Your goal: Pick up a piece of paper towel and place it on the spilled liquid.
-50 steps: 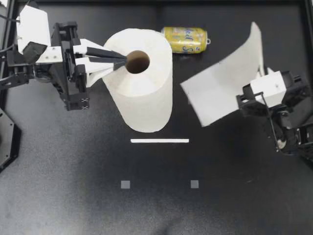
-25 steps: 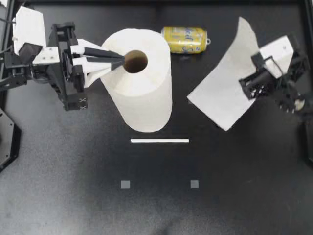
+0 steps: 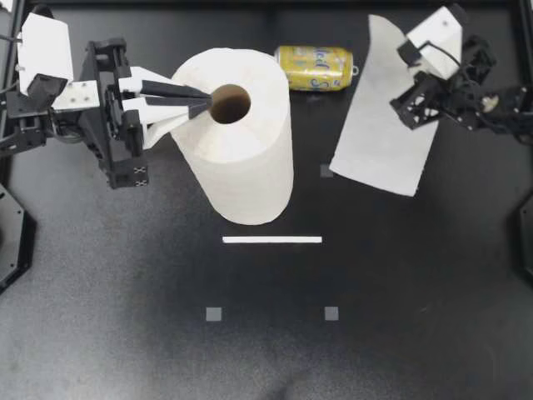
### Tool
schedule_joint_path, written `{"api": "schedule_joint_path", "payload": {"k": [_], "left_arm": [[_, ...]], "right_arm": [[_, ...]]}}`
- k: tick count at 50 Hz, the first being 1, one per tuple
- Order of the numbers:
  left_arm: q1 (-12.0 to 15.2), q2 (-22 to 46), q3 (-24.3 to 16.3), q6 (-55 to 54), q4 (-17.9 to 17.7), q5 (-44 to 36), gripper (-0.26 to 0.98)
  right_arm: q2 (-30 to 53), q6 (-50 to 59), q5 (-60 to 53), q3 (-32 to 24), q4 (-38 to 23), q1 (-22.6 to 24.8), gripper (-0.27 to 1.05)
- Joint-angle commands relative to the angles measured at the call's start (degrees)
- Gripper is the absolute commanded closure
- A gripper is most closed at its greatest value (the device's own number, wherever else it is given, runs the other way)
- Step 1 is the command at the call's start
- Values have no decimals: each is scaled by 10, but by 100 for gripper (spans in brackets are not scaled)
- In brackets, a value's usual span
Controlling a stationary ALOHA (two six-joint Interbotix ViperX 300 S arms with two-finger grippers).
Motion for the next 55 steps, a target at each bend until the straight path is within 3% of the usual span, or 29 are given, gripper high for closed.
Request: {"api": "schedule_joint_path", "payload": {"k": [1,11,28,37,48,55], "left_arm": [[1,4,-2,-2,-4,3,58],[2,4,-4,-2,-4,3,58],[1,4,-4,-2,-4,2,58],[1,4,-4,-1,-4,2,58],[1,3,-4,2,-4,-20,58],[1,1,-4,5,-4,-40,58]], "right_arm": [[7,-5,-4,-28,-11,-13,96],[35,-29,-9,-49,-17,-47,96],[64,-33,-9,-77,-16,-49,91],[73,-33,-10,-85,-14,-49,66],[58,-37,18,-84,-6,-49,8],[36,-39,53,-77,4,-49,6]]}}
